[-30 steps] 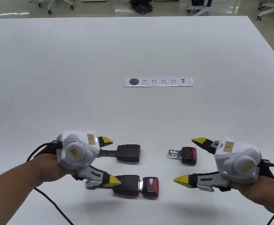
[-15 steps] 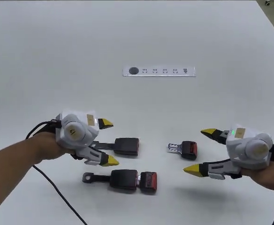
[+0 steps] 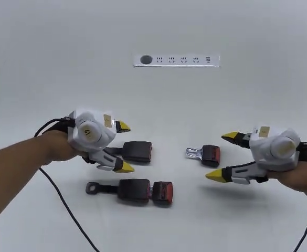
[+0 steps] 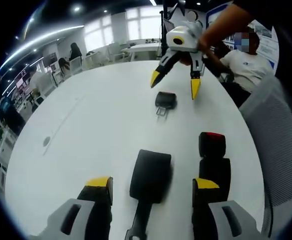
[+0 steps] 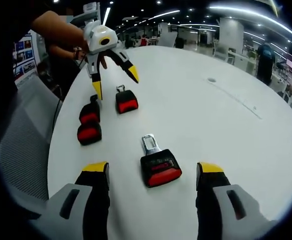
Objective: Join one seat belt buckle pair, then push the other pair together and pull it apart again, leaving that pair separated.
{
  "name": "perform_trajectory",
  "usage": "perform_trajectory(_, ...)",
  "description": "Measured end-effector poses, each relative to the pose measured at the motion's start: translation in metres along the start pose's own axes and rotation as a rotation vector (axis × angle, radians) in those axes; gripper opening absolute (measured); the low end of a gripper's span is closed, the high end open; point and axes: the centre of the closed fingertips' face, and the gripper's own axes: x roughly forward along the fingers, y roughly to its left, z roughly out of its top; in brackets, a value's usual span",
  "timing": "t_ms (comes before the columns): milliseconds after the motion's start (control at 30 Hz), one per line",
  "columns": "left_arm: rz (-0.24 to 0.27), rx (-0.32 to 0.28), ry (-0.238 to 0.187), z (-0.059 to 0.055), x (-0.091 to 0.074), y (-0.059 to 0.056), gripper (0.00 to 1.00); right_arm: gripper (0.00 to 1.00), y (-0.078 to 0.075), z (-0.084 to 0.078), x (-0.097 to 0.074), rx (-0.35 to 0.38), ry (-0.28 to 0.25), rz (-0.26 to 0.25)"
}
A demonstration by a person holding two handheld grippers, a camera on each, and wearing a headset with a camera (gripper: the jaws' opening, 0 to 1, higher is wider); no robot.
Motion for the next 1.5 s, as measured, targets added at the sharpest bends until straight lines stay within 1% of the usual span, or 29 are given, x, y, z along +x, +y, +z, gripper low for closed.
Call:
perform_trajectory(67,-0.002,0.000,0.004,-0.003,0.003,0.002,0.65,0.71,-0.003,-0.003,0.003,-0.007,0.012,0.001)
perform_trajectory(267,-0.023,0.002,0.016,-0.009,0.013,0.005,0.60,0.67,-0.009,-0.013,0.013,0.000,0.037,0.027)
perform_trajectory(333,-0.031,-0.003,0.013,-0.009,0.016,0.004,0.59,0.65,-0.008,-0.014,0.014,-0.007,0.043,0.035)
perform_trajectory(400,-0.048,0.001,0.021,-0.011,0.019,0.001,0.56,0.62,-0.007,-0.016,0.015,-0.025,0.056,0.043)
perform_trajectory(467,-0.063,0.002,0.029,-0.014,0.021,-0.002,0.52,0.60,-0.006,-0.017,0.015,-0.027,0.065,0.050)
perform_trajectory(533,-0.063,0.023,0.041,-0.017,0.024,-0.002,0.51,0.58,-0.005,-0.018,0.015,-0.038,0.076,0.060)
perform_trajectory(567,-0.063,0.029,0.045,-0.018,0.024,-0.003,0.51,0.55,-0.005,-0.018,0.015,-0.044,0.082,0.062)
perform_trajectory(600,-0.070,0.020,0.025,-0.015,0.024,-0.004,0.50,0.53,-0.005,-0.019,0.016,-0.052,0.087,0.065)
perform_trajectory(667,-0.074,0.014,0.026,-0.016,0.023,-0.003,0.49,0.50,-0.006,-0.021,0.016,-0.073,0.098,0.062)
perform_trajectory(767,-0.085,0.020,0.014,-0.016,0.022,-0.005,0.48,0.49,-0.002,-0.020,0.017,-0.083,0.101,0.072)
perform_trajectory(833,-0.087,0.023,0.007,-0.017,0.022,-0.004,0.46,0.46,-0.003,-0.020,0.018,-0.101,0.104,0.069)
perform_trajectory(867,-0.086,0.021,0.003,-0.016,0.022,-0.003,0.45,0.44,-0.004,-0.019,0.018,-0.103,0.102,0.069)
perform_trajectory(900,-0.091,0.016,-0.002,-0.013,0.021,-0.003,0.42,0.41,-0.004,-0.019,0.018,-0.100,0.104,0.072)
perform_trajectory(967,-0.078,0.013,0.005,-0.014,0.020,0.002,0.36,0.37,-0.005,-0.018,0.017,-0.116,0.110,0.073)
perform_trajectory(1000,-0.088,0.028,0.005,-0.015,0.021,0.000,0.36,0.35,-0.008,-0.019,0.016,-0.145,0.121,0.067)
perform_trajectory(1100,-0.093,0.038,0.002,-0.015,0.022,-0.001,0.35,0.34,-0.008,-0.018,0.017,-0.153,0.128,0.090)
perform_trajectory(1200,-0.093,0.038,0.000,-0.015,0.022,-0.001,0.35,0.34,-0.009,-0.017,0.016,-0.166,0.137,0.101)
perform_trajectory(1233,-0.095,0.038,0.001,-0.015,0.022,-0.002,0.35,0.34,-0.008,-0.017,0.016,-0.183,0.150,0.105)
perform_trajectory(1367,-0.105,0.052,0.007,-0.013,0.023,-0.003,0.35,0.33,-0.010,-0.019,0.016,-0.186,0.161,0.109)
perform_trajectory(1500,-0.109,0.053,0.013,-0.012,0.024,-0.003,0.34,0.33,-0.010,-0.018,0.016,-0.182,0.158,0.107)
